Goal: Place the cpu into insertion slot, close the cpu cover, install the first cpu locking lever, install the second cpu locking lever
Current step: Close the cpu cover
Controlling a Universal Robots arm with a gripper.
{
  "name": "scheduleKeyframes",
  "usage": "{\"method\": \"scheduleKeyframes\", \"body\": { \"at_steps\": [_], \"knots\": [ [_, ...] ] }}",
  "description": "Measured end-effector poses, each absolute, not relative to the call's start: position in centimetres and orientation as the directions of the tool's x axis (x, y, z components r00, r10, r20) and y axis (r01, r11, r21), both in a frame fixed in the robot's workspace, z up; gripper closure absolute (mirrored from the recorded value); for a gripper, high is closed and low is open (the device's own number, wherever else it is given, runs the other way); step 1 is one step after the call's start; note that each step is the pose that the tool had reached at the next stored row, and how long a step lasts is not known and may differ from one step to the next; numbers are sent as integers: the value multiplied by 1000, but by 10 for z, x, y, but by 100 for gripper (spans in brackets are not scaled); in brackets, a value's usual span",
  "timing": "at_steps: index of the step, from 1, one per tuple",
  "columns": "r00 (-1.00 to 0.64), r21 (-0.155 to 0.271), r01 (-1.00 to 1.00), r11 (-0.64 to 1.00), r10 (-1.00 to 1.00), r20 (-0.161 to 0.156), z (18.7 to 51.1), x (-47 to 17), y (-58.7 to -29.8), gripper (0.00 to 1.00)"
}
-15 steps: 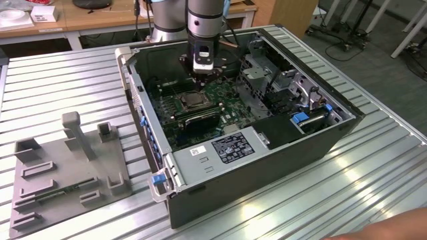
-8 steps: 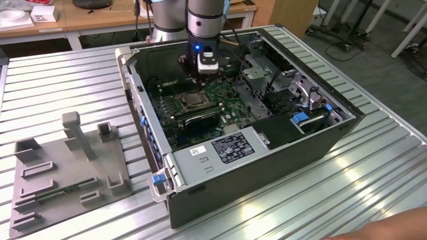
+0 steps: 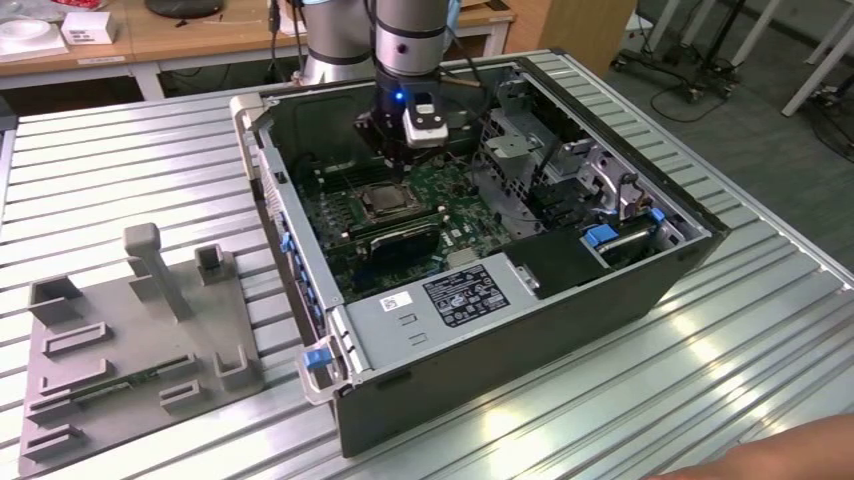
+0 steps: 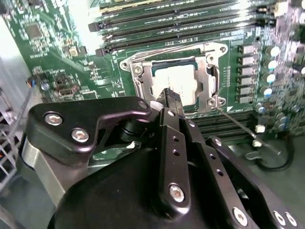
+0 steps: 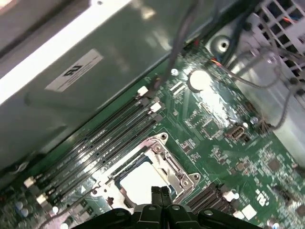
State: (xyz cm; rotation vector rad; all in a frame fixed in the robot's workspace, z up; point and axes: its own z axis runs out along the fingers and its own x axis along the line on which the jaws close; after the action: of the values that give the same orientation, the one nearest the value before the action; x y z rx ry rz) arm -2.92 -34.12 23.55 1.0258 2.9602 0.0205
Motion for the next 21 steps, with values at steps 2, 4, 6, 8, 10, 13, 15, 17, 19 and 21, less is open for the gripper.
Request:
{"method": "scheduleKeyframes", "body": {
  "at_steps": [2, 4, 6, 8, 10, 13, 15, 17, 19, 21],
  "knots": [
    [-807, 15, 590, 807, 590, -4, 235, -29, -341, 89],
    [-829, 15, 559, 829, 559, -4, 235, -29, -341, 89],
    [-848, 15, 529, 848, 529, -4, 235, -29, -341, 89],
    [-867, 15, 498, 867, 498, -4, 235, -29, -341, 89],
    [-884, 15, 467, 884, 467, -4, 235, -29, -341, 89],
    [-909, 15, 417, 909, 418, -4, 235, -29, -341, 89],
    [-923, 15, 384, 923, 384, -4, 234, -29, -341, 89],
    [-936, 15, 351, 936, 351, -4, 234, -29, -341, 89],
    [-949, 15, 315, 949, 316, -4, 234, -29, -341, 89],
    [-960, 15, 281, 960, 281, -4, 234, -29, -341, 89]
  ]
}}
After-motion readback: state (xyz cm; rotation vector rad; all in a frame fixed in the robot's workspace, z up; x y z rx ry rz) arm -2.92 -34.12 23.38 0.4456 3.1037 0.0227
